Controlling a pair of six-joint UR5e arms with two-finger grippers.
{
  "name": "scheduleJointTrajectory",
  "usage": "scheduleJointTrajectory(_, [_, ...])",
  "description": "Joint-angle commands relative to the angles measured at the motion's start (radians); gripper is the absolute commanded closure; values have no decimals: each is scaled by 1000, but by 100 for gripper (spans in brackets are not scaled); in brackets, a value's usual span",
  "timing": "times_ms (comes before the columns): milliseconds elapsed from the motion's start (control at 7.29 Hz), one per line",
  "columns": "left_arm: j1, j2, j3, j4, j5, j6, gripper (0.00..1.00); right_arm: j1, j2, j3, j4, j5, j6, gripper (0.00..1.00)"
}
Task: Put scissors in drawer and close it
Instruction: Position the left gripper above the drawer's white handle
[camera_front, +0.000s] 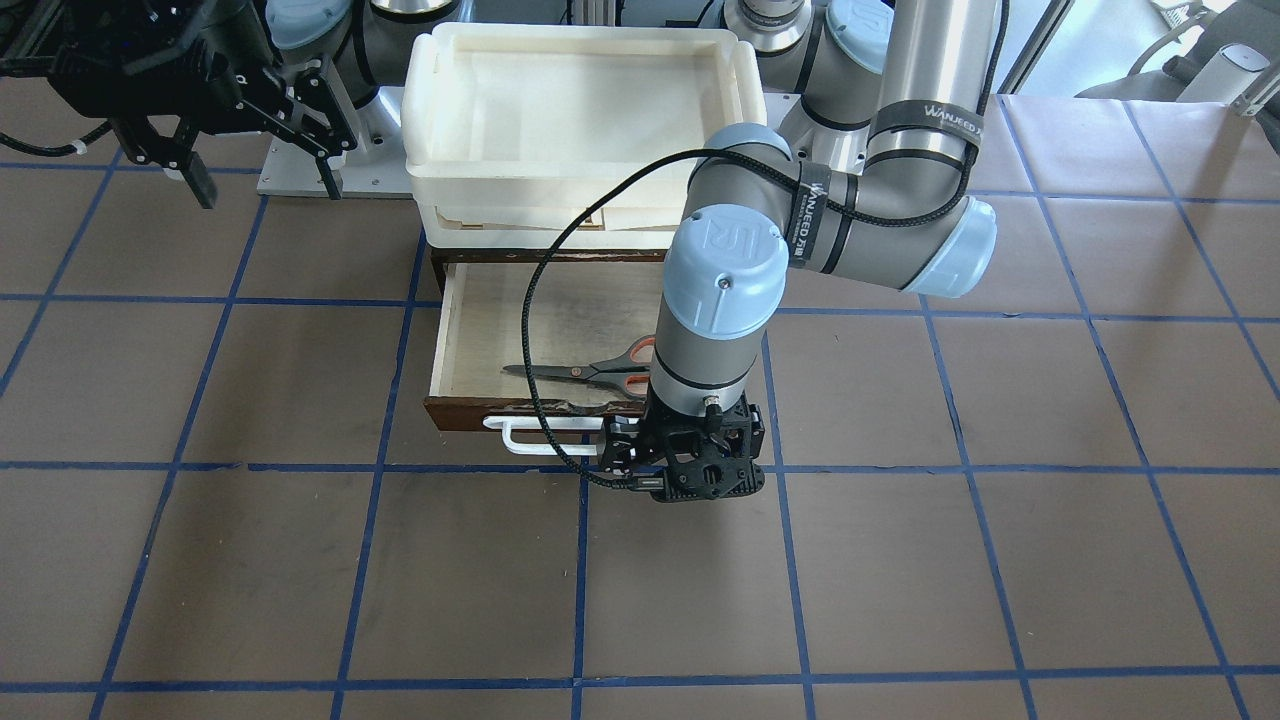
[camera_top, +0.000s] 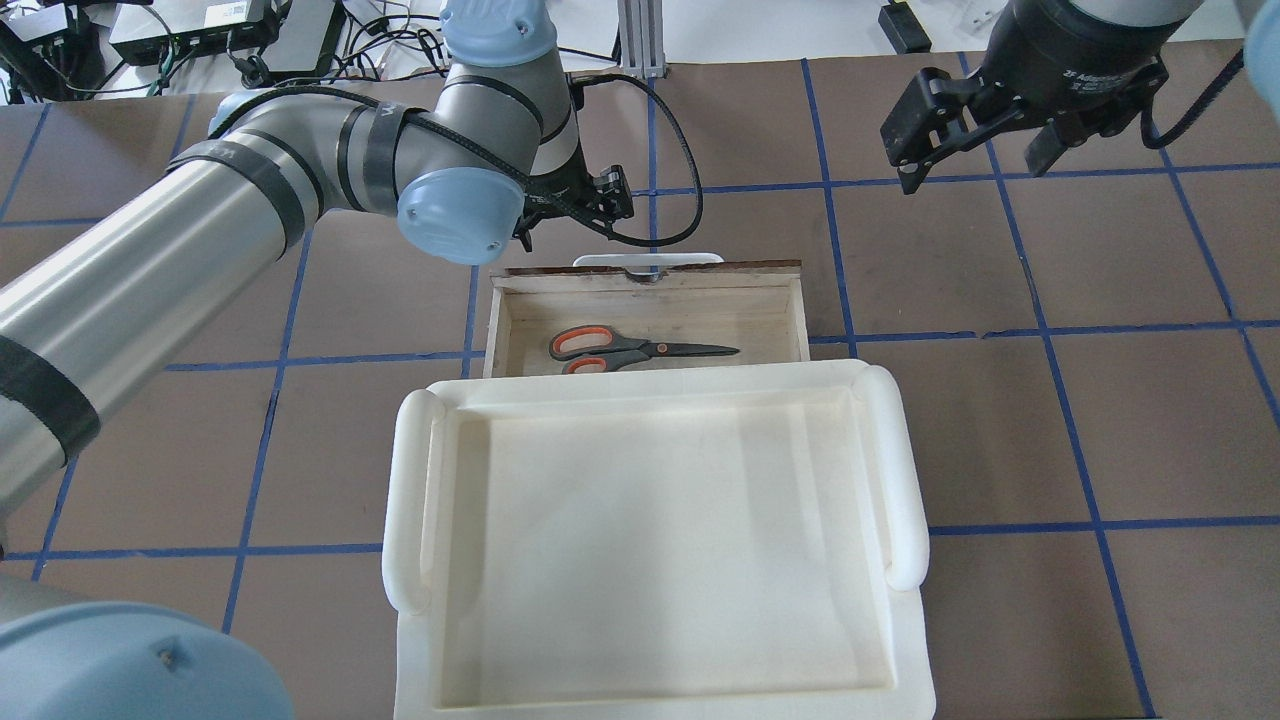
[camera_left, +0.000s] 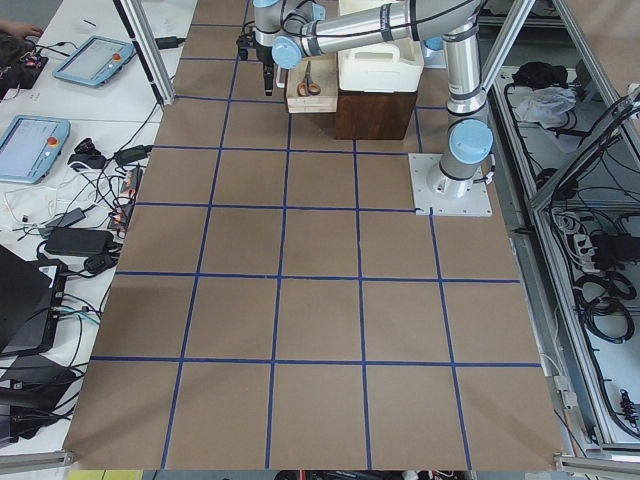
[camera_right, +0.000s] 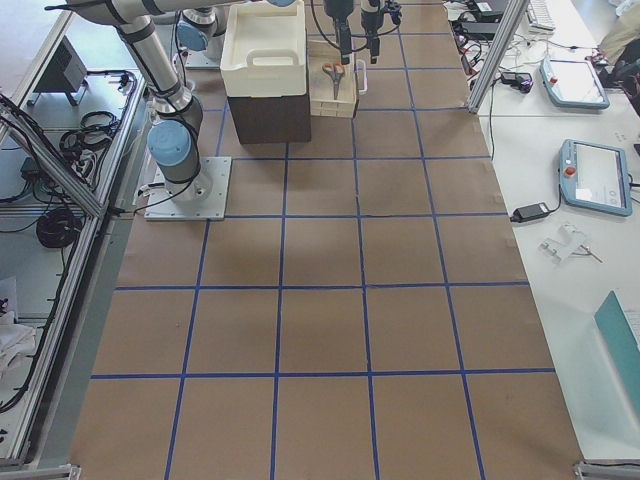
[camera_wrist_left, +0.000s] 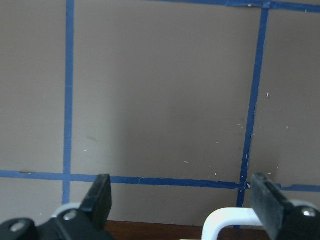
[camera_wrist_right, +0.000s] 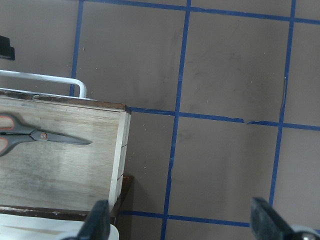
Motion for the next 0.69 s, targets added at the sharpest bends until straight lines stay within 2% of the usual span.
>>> scheduleJointTrajectory(0, [-16,-41,35,-11,-1,-33,0,-1,11,4,-7,2,-9,0])
scheduleJointTrajectory(274, [-21,-44,35,-65,-1,-33,0,-1,61,-7,-42,-3,52,0])
scheduleJointTrajectory(549, [-20,-40,38,-97,-2,-34,0,0,72,-15,-55,-62,76,0])
